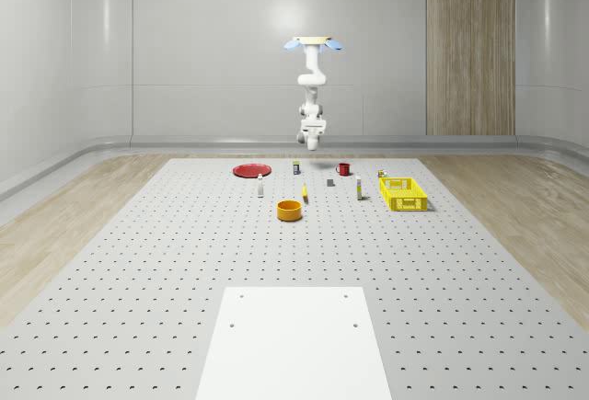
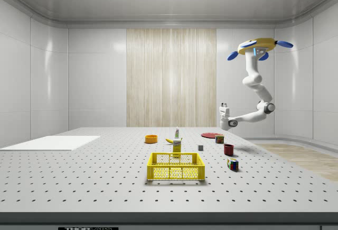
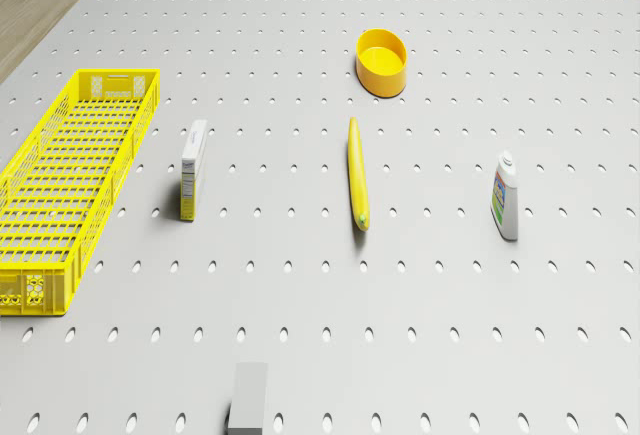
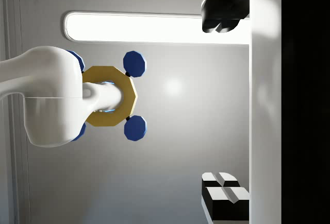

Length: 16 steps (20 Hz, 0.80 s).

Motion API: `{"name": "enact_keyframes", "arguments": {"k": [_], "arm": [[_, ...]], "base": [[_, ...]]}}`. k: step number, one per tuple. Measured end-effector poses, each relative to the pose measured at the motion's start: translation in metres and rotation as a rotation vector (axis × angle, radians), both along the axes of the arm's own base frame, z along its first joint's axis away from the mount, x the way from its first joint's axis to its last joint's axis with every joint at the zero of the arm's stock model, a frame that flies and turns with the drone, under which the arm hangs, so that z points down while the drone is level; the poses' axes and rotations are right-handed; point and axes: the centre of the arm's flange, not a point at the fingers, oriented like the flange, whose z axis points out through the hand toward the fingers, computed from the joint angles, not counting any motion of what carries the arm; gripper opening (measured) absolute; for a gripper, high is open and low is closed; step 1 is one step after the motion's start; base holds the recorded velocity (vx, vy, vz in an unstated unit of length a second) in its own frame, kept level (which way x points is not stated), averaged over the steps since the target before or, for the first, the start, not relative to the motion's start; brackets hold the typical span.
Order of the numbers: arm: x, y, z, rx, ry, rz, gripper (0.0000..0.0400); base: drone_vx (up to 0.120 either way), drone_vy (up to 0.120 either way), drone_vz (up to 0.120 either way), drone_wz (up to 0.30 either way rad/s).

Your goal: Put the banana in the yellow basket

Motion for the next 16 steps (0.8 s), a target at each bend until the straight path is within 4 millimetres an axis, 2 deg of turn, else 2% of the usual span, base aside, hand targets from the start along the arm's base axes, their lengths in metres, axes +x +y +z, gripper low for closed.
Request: {"name": "enact_keyframes", "arguments": {"k": [6, 10, 12, 16], "arm": [[0.0, 0.008, -0.001, -0.083, -0.004, -0.002, 0.04], [-0.001, 0.02, -0.003, -0.208, -0.007, -0.006, 0.04], [-0.001, 0.03, -0.006, -0.309, -0.009, -0.008, 0.04], [0.0, 0.058, -0.023, -0.634, -0.01, -0.017, 0.04]], "base": [[0.12, -0.12, 0.0, 0.0], [0.12, -0.12, 0.0, 0.0], [0.12, -0.1, 0.0, 0.0], [0.12, 0.0, 0.0, 0.0]]}}
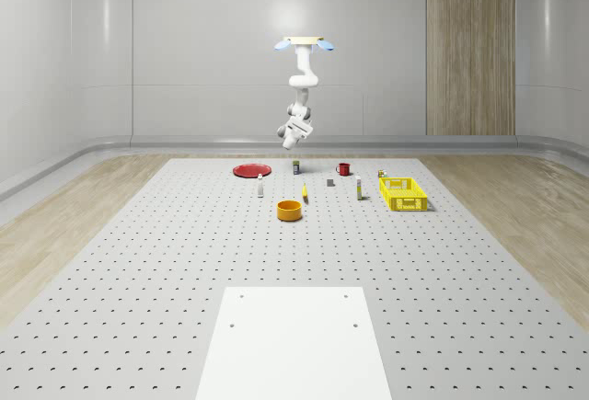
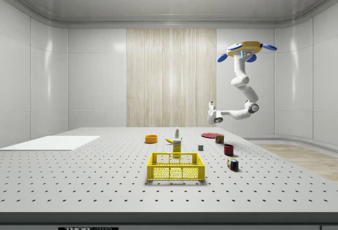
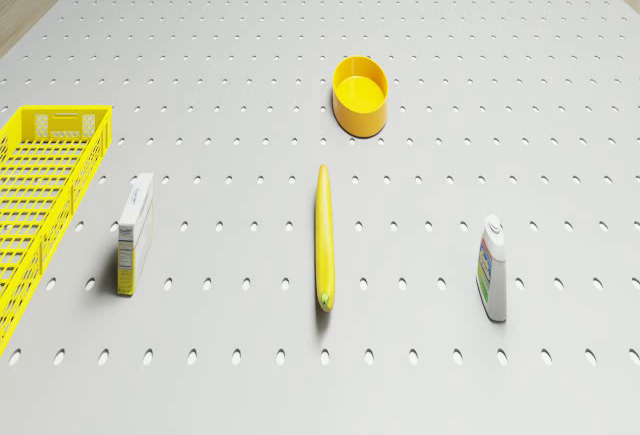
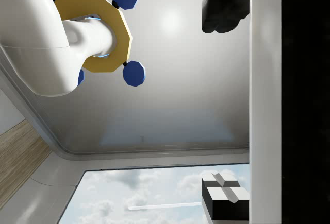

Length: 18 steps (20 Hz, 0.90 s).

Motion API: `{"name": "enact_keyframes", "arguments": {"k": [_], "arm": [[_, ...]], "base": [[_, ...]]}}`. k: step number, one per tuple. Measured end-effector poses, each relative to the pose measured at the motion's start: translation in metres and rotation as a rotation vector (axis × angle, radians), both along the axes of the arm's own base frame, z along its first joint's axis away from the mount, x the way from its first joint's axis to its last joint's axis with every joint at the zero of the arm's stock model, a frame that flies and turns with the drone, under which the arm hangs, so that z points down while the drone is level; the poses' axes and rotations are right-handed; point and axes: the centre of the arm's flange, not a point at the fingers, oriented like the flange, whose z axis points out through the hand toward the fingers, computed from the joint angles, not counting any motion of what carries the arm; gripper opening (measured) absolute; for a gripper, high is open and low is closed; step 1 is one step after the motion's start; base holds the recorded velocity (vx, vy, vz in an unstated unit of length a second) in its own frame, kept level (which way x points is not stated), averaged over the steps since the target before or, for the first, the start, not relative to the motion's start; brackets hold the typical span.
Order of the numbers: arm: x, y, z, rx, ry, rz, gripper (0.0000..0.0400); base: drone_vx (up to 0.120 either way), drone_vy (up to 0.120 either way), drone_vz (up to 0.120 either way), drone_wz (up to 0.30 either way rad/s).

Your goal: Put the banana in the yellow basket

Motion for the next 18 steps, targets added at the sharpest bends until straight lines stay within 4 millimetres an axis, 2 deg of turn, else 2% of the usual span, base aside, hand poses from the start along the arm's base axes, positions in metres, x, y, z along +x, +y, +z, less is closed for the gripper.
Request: {"name": "enact_keyframes", "arguments": {"k": [2, 4, 7, 10, 12, 15, 18], "arm": [[0.0, 0.017, -0.018, -0.244, 0.0, -0.008, 0.04], [0.001, 0.031, -0.044, -0.544, -0.001, -0.018, 0.04], [0.003, 0.035, -0.094, -1.057, 0.0, -0.037, 0.04], [0.004, 0.016, -0.137, -1.537, 0.0, -0.055, 0.04], [0.005, -0.002, -0.155, -1.791, 0.001, -0.063, 0.04], [0.005, -0.025, -0.169, -2.06, 0.002, -0.071, 0.04], [0.005, -0.04, -0.174, -2.224, 0.003, -0.073, 0.04]], "base": [[0.12, 0.0, 0.0, 0.0], [0.12, 0.0, -0.1, 0.0], [0.12, 0.0, -0.12, 0.0], [0.12, 0.0, -0.12, 0.0], [0.12, 0.0, -0.12, 0.0], [0.12, -0.08, -0.12, 0.0], [0.12, -0.08, -0.12, 0.0]]}}
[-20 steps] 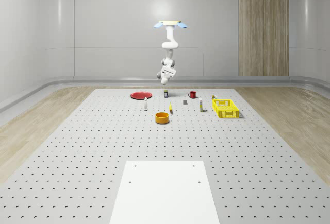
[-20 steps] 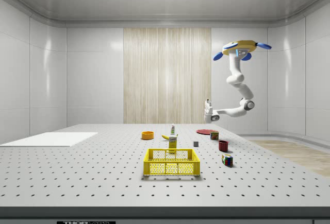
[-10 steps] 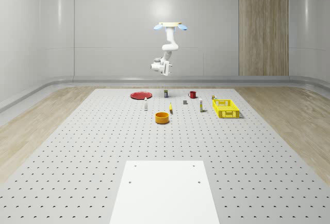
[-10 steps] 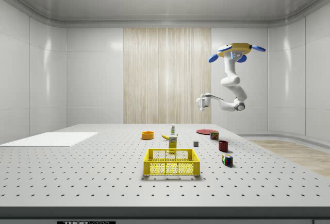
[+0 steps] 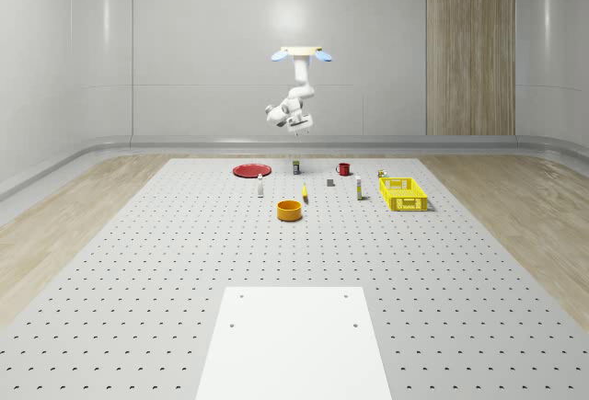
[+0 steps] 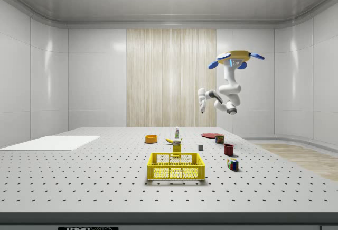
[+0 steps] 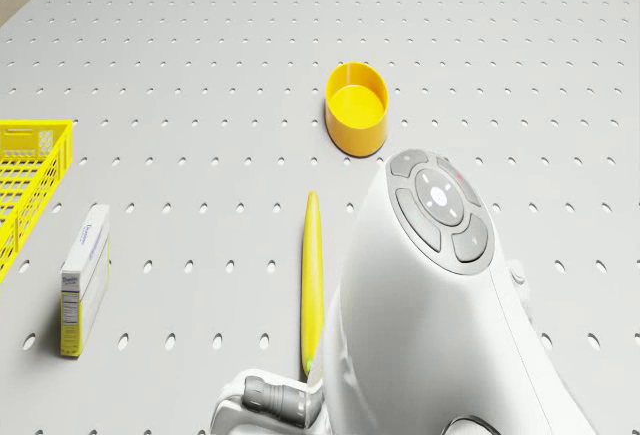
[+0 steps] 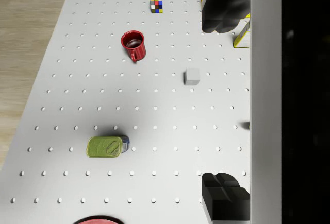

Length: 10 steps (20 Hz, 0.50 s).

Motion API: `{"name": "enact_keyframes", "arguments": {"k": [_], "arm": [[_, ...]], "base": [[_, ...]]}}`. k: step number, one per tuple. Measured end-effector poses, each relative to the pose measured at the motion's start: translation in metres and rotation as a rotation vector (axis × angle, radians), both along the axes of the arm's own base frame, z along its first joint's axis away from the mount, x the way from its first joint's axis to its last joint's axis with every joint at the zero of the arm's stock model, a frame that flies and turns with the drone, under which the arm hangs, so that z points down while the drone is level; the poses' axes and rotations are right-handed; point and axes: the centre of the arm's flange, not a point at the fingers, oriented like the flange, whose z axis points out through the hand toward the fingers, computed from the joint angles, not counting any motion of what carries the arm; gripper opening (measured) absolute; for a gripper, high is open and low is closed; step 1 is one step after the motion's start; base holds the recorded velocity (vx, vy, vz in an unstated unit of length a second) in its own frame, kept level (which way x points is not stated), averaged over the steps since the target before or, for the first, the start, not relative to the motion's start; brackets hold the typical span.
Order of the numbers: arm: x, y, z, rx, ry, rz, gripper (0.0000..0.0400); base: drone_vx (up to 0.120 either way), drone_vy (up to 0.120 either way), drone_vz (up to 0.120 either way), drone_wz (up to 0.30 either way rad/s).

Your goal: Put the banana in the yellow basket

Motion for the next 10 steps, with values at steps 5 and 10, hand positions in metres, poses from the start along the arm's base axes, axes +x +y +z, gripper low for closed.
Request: {"name": "enact_keyframes", "arguments": {"k": [5, 10], "arm": [[0.0, -0.013, -0.003, -0.138, 0.004, -0.004, 0.04], [0.0, -0.019, -0.003, -0.195, 0.006, -0.005, 0.04]], "base": [[0.12, 0.0, -0.048, 0.0], [0.12, 0.096, 0.0, 0.0]]}}
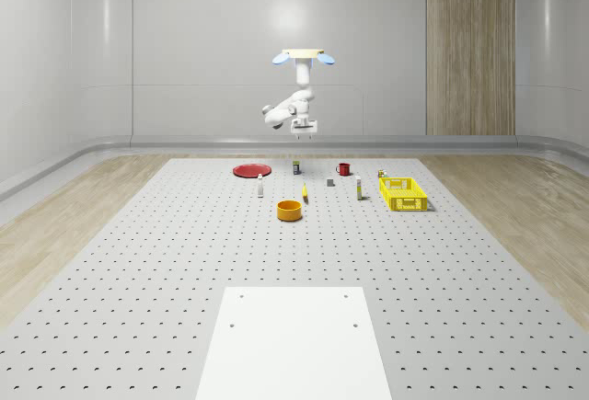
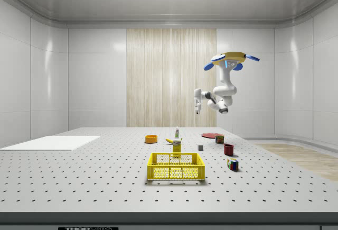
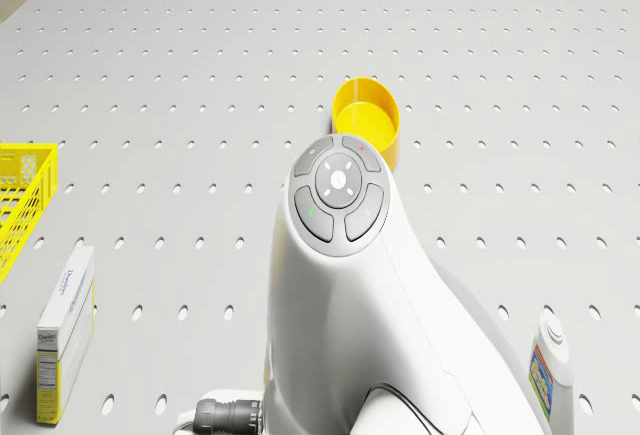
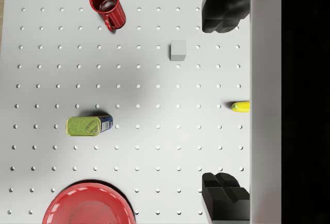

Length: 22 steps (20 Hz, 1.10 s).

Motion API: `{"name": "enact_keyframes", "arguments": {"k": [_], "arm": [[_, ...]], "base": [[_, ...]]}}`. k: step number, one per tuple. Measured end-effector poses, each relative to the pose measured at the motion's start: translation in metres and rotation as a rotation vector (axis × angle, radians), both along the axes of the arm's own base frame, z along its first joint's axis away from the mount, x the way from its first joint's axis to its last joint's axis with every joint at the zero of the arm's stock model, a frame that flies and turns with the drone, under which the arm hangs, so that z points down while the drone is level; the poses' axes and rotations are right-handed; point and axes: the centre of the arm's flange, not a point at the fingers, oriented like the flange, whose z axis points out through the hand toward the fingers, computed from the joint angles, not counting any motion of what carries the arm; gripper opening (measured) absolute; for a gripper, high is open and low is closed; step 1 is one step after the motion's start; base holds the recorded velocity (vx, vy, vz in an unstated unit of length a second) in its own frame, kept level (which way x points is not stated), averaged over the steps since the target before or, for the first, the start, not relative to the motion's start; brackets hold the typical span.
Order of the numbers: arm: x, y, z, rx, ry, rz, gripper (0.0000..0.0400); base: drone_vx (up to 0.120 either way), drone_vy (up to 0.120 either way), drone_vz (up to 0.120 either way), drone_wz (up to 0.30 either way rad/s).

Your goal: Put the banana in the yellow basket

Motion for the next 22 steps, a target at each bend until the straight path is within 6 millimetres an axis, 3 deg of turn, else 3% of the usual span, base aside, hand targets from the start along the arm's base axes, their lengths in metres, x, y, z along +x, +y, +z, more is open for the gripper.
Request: {"name": "enact_keyframes", "arguments": {"k": [3, 22], "arm": [[0.0, -0.0016, -0.0001, -0.016, 0.001, 0.0, 0.04], [0.0, -0.0037, -0.0003, -0.038, 0.002, -0.001, 0.04]], "base": [[0.12, 0.04, -0.013, 0.0], [0.12, 0.0, -0.12, 0.0]]}}
